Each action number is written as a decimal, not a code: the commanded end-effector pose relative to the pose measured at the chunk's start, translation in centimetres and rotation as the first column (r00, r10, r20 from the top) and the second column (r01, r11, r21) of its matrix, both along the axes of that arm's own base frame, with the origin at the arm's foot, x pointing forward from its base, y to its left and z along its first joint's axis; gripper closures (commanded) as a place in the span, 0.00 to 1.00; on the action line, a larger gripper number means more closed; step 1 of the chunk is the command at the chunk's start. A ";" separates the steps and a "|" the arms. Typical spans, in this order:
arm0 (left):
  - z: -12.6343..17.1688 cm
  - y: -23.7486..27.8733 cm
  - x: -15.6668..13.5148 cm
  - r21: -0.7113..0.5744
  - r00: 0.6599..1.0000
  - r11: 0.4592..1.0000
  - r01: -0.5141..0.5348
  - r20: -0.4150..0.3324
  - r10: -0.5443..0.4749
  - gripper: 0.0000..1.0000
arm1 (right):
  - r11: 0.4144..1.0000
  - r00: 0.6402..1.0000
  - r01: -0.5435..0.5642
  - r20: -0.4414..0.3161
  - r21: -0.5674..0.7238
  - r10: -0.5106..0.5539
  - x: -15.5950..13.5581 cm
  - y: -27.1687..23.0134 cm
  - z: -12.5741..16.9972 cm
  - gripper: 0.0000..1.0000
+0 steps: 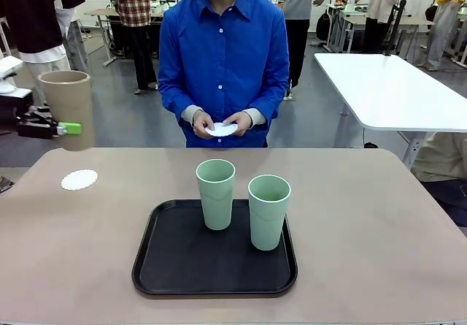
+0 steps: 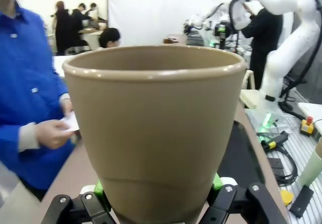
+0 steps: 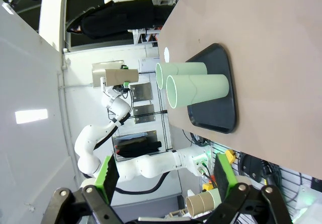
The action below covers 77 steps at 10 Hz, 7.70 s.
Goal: Place coasters on the table and set cups on them.
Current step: Pick up one Reusable plastic cup and place it on a coaster set by the human.
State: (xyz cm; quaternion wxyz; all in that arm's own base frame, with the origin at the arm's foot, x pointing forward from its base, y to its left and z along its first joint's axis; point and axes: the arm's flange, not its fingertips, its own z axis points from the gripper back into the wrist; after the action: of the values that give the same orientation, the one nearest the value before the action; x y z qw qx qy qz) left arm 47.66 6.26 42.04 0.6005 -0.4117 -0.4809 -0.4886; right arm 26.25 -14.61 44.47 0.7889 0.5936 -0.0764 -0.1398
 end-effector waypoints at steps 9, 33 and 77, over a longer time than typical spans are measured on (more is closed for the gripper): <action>0.2 9.3 4.9 -0.113 0.989 0.984 -0.137 0.047 0.143 0.18 | 1.000 1.000 0.002 0.012 0.016 -0.003 0.0 0.1 0.1 0.00; -17.7 11.1 11.5 -0.103 0.999 0.995 0.019 -0.040 -0.023 0.18 | 1.000 1.000 0.002 0.012 0.016 -0.003 0.0 0.1 0.1 0.00; -21.1 9.7 12.0 -0.071 0.993 0.991 0.115 0.023 -0.113 0.00 | 1.000 1.000 0.002 0.012 0.016 -0.003 0.0 0.1 0.1 0.00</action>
State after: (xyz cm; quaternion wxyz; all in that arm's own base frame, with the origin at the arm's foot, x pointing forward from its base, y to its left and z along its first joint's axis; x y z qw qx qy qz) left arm 59.24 15.87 20.65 0.5489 -0.4543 -0.4905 -0.5017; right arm 26.26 -14.61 44.47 0.7889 0.5934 -0.0764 -0.1399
